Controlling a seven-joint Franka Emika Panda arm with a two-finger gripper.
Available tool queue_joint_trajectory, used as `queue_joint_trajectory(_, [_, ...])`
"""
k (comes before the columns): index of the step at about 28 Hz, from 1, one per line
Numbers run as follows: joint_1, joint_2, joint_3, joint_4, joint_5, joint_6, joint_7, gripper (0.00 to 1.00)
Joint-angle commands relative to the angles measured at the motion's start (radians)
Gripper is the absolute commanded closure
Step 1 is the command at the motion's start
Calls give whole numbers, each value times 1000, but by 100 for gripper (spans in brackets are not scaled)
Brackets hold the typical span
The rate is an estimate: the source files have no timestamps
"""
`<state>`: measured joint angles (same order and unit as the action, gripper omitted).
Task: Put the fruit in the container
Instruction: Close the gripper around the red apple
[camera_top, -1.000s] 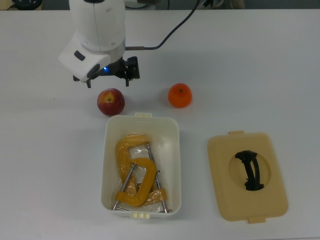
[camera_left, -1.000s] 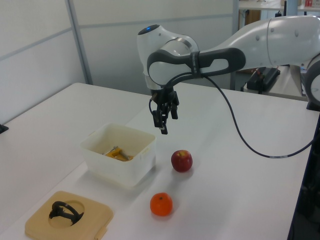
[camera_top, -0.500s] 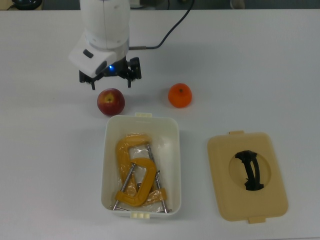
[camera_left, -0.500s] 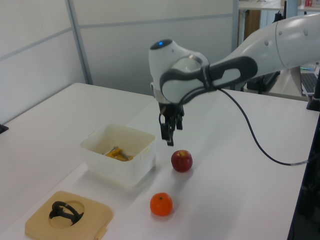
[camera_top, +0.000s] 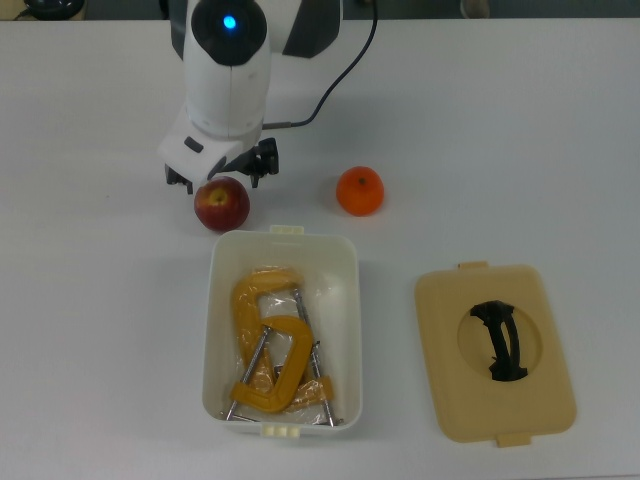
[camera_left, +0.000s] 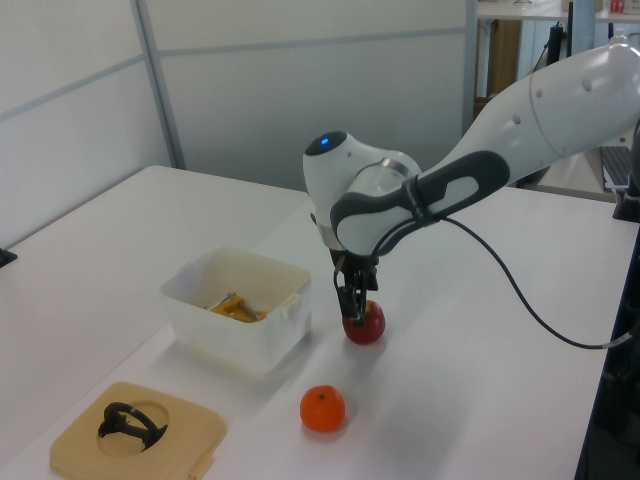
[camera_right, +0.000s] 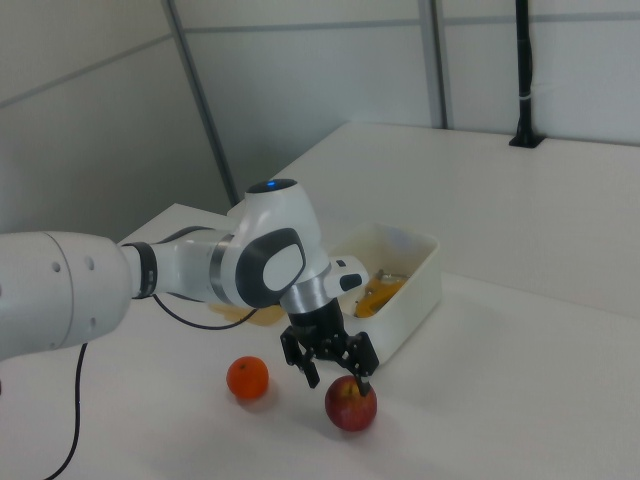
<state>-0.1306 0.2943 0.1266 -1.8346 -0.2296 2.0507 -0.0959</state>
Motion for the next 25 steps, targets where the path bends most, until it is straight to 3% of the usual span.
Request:
queue_joint_trajectory(1, [3, 31, -10, -8, -39, 52, -16, 0])
queue_joint_trajectory(10, [6, 57, -7, -5, -82, 54, -12, 0])
queue_joint_trajectory(11, [6, 58, -7, -5, -85, 54, -12, 5])
queue_joint_trajectory(13, [6, 62, -5, -5, -100, 54, -13, 34])
queue_joint_trajectory(14, [6, 62, -4, -6, -115, 52, -15, 60])
queue_joint_trajectory(15, [6, 60, -4, -6, -116, 52, -18, 72])
queue_joint_trajectory(18, [6, 59, -2, -5, -113, 49, -18, 100])
queue_joint_trajectory(23, [8, 29, 4, 30, -102, -19, -16, 100])
queue_joint_trajectory(25, [9, 20, 10, 104, -73, -155, -25, 100])
